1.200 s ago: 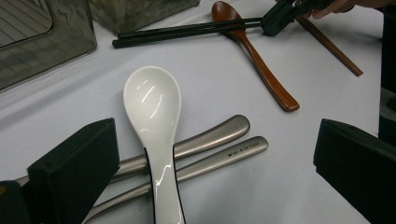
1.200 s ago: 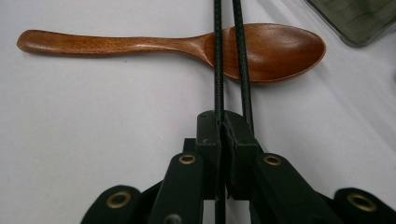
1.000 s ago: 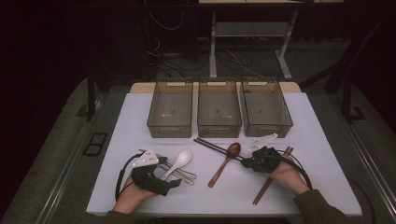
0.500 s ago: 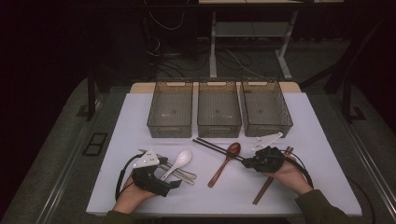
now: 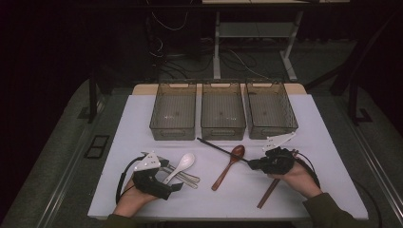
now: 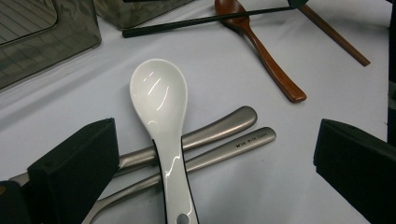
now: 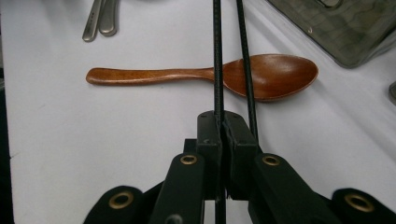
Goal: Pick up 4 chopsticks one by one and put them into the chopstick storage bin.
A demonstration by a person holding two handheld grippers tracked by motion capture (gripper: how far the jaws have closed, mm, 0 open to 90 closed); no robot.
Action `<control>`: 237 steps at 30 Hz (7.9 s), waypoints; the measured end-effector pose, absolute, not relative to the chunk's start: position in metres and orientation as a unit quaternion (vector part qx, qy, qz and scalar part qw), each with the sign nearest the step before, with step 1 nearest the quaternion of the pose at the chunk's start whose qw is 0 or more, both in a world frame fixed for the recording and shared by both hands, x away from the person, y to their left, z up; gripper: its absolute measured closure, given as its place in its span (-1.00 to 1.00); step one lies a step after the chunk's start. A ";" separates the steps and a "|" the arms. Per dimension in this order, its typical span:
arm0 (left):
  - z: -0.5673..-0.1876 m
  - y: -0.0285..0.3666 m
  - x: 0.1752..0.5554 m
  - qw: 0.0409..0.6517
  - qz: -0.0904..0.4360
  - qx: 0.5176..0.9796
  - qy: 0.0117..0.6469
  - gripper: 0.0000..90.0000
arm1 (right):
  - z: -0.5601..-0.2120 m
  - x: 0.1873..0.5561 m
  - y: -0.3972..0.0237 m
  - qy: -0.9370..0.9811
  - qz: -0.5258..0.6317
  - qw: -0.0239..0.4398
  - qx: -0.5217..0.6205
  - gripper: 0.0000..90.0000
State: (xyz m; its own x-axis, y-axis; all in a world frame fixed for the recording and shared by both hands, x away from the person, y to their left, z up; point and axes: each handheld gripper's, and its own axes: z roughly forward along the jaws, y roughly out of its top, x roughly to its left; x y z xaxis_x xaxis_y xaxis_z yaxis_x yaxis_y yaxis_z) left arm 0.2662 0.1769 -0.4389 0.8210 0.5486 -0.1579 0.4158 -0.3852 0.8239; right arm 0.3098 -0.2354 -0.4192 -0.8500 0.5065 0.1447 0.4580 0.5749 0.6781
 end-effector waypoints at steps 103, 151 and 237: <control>-0.437 0.174 0.266 0.487 0.066 0.823 0.285 -1.00 | -0.348 0.435 -0.119 0.850 0.397 0.074 0.339 0.91; -0.435 0.173 0.267 0.492 0.062 0.823 0.277 -1.00 | -0.362 0.488 -0.028 0.871 0.306 0.073 0.378 0.89; -0.437 0.174 0.266 0.482 0.074 0.825 0.286 -1.00 | -0.382 0.350 -0.219 0.858 0.419 0.057 0.293 0.04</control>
State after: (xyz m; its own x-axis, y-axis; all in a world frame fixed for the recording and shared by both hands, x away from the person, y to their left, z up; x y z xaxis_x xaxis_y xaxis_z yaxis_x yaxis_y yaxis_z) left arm 0.2664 0.1743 -0.4373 0.8254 0.5434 -0.1534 0.4006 -0.3720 0.8373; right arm 0.3505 -0.2191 -0.3818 -0.8223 0.5495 0.1478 0.4547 0.4783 0.7513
